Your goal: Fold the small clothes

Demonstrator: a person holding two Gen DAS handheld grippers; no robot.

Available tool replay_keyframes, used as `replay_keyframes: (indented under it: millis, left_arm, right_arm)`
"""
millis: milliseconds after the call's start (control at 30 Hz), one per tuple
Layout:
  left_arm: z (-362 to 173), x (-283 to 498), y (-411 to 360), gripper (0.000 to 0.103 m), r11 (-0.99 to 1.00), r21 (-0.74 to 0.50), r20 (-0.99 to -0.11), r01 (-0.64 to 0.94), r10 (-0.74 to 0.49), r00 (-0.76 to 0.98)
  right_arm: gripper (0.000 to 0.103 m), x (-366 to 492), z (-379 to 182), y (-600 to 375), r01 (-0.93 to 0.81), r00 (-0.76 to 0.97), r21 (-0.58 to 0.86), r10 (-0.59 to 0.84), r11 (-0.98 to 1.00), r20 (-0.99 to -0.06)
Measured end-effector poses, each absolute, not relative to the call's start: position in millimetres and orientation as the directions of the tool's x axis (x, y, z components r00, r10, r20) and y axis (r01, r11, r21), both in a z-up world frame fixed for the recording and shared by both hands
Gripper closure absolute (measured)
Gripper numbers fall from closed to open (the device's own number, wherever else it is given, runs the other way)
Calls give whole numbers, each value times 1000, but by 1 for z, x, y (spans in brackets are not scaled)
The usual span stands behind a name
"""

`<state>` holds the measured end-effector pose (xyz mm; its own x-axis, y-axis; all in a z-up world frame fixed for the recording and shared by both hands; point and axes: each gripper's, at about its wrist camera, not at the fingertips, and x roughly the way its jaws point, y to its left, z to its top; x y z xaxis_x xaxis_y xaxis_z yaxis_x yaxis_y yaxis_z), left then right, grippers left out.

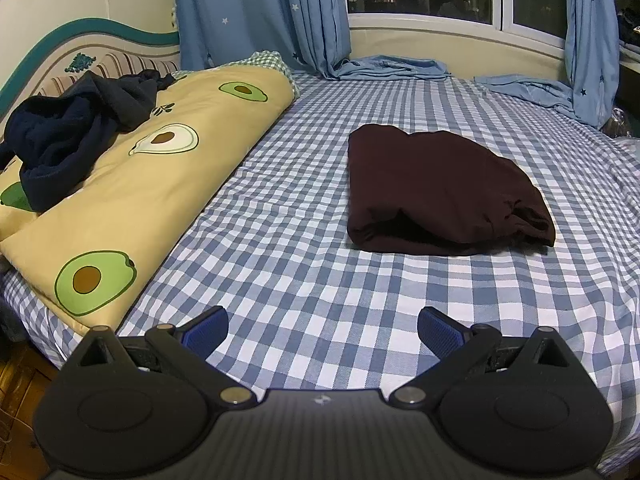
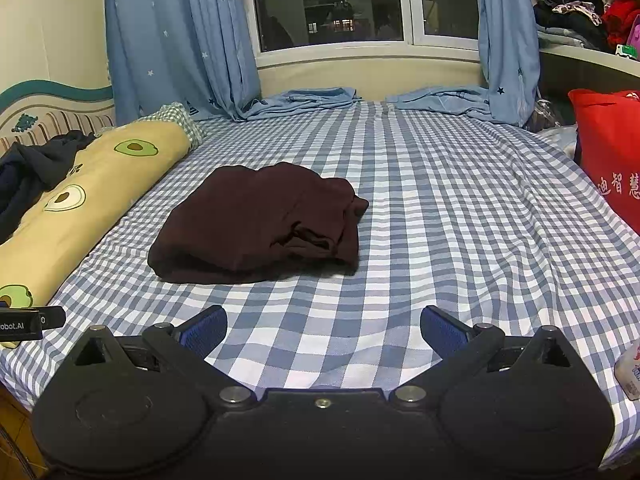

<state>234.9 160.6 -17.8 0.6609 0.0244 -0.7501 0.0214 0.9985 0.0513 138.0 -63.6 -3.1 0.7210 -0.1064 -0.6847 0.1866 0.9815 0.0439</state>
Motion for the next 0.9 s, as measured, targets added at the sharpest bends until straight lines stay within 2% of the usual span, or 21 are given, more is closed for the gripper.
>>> replay_keyframes:
  millis: [900]
  left_arm:
    - [-17,256,115,1,989,82,-764,127,-19,645]
  right_arm:
    - [1,149,-7,-92,221,710,59,-119,973,-694]
